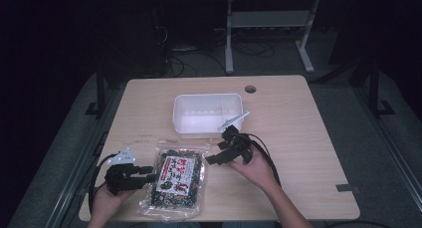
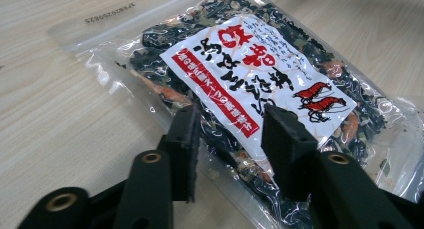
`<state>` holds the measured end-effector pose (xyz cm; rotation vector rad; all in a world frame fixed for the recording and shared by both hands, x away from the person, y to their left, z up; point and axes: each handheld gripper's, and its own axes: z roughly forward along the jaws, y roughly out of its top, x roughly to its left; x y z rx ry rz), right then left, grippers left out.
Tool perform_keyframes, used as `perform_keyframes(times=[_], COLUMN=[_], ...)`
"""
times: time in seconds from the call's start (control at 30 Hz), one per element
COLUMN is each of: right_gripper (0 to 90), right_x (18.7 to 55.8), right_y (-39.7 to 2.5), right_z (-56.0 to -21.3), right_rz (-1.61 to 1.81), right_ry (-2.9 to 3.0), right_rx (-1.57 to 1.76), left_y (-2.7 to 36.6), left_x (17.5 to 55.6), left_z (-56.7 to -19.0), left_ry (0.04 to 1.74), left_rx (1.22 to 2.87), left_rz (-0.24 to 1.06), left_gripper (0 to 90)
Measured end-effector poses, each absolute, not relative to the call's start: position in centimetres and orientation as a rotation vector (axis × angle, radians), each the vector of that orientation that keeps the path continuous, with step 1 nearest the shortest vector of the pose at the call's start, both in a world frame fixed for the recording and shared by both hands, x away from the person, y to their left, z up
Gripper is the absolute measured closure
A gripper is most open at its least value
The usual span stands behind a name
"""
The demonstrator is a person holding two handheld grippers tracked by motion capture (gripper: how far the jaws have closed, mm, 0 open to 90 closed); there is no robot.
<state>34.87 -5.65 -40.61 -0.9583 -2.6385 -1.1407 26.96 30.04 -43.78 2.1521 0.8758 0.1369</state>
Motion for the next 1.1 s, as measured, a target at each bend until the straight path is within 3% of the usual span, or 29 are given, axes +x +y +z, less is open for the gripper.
perform_keyframes(times=[0.37,1.1], right_gripper=[24.7,36.2], right_x=[36.6,39.4], right_y=[-2.9,-3.3], right_z=[-42.1,-45.3], right_rz=[-1.024,-0.938], right_ry=[-2.590,-2.459], right_rx=[-1.013,-1.259], left_y=[29.5,29.3], left_x=[27.2,27.2], left_z=[-44.3,-44.7], left_ry=[0.873,0.875], left_rx=[2.199,2.231], left_rz=[0.106,0.108], left_gripper=[63.8,64.3])
